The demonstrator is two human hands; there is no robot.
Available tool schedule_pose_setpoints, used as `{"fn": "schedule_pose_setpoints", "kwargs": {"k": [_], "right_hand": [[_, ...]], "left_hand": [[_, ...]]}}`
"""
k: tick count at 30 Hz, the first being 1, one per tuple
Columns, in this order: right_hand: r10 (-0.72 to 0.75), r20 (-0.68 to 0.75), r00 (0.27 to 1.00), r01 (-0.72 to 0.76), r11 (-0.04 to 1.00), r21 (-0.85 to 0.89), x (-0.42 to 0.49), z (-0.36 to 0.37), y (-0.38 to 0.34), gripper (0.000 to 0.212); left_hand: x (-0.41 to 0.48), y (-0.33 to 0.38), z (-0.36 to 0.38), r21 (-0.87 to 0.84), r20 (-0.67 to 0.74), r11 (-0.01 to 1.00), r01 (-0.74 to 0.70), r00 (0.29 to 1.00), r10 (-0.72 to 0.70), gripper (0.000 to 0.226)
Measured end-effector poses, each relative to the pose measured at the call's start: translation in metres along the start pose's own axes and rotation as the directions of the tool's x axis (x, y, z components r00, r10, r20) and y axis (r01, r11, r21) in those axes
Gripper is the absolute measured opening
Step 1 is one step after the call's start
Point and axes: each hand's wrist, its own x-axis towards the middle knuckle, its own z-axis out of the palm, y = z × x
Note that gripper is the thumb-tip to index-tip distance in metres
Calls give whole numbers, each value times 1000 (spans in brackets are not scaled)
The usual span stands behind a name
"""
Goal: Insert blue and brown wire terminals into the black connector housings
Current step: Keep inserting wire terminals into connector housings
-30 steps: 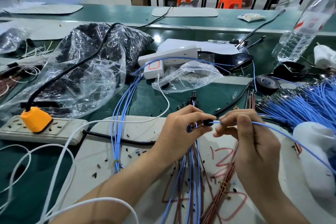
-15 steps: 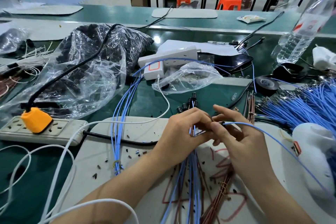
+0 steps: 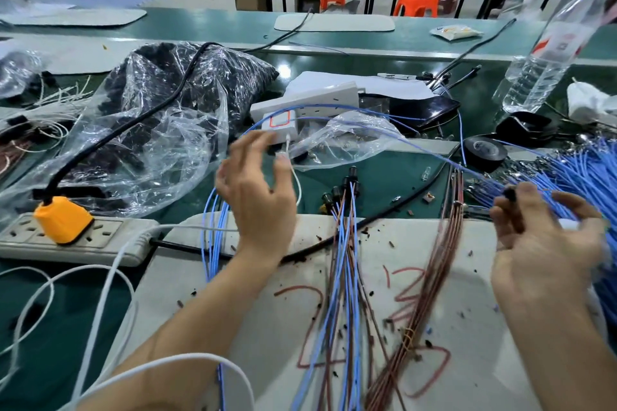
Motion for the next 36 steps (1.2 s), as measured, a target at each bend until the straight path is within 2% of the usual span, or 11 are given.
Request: {"fn": "schedule_pose_setpoints", "kwargs": {"k": [2, 4, 6, 8, 10, 12, 15, 17, 21, 27, 36], "right_hand": [[-45, 0, 999, 45, 998, -44, 0, 0, 1, 27], [-130, 90, 987, 144, 976, -165, -7, 3, 3, 23], [-259, 268, 928, 337, 889, -310, -19, 5, 6, 23], [-338, 451, 826, 519, 768, -375, -32, 6, 10, 23], [-363, 593, 719, 646, 663, -378, -44, 6, 14, 20], [-371, 669, 644, 719, 591, -365, -53, 6, 18, 25], [-329, 673, 663, 676, 649, -349, -57, 6, 20, 33], [-280, 683, 675, 625, 710, -326, -56, 6, 20, 30], [-239, 739, 630, 644, 693, -324, -54, 7, 22, 26], [-210, 737, 643, 606, 728, -321, -52, 7, 23, 27], [-200, 730, 653, 581, 751, -314, -52, 5, 25, 15]], "left_hand": [[6, -5, -2, 26, -24, 984, 177, 984, -176, 26], [3, -7, -1, 117, -23, 979, 165, 986, -163, 22], [-1, 1, -1, 146, -22, 985, -95, 995, 99, 22], [-11, 11, 2, -56, 62, 911, -409, 909, 413, 22], [-31, 20, 3, -314, 249, 827, -467, 800, 546, 26], [-50, 26, 5, -419, 418, 836, -354, 742, 524, 30], [-59, 25, 8, -486, 528, 870, -83, 765, 368, 25], [-55, 21, 9, -515, 553, 857, 23, 773, 312, 19], [-55, 19, 10, -527, 561, 849, 45, 769, 307, 11], [-54, 16, 13, -513, 570, 855, 79, 775, 271, 12], [-54, 14, 13, -505, 569, 859, 87, 782, 256, 7]]}}
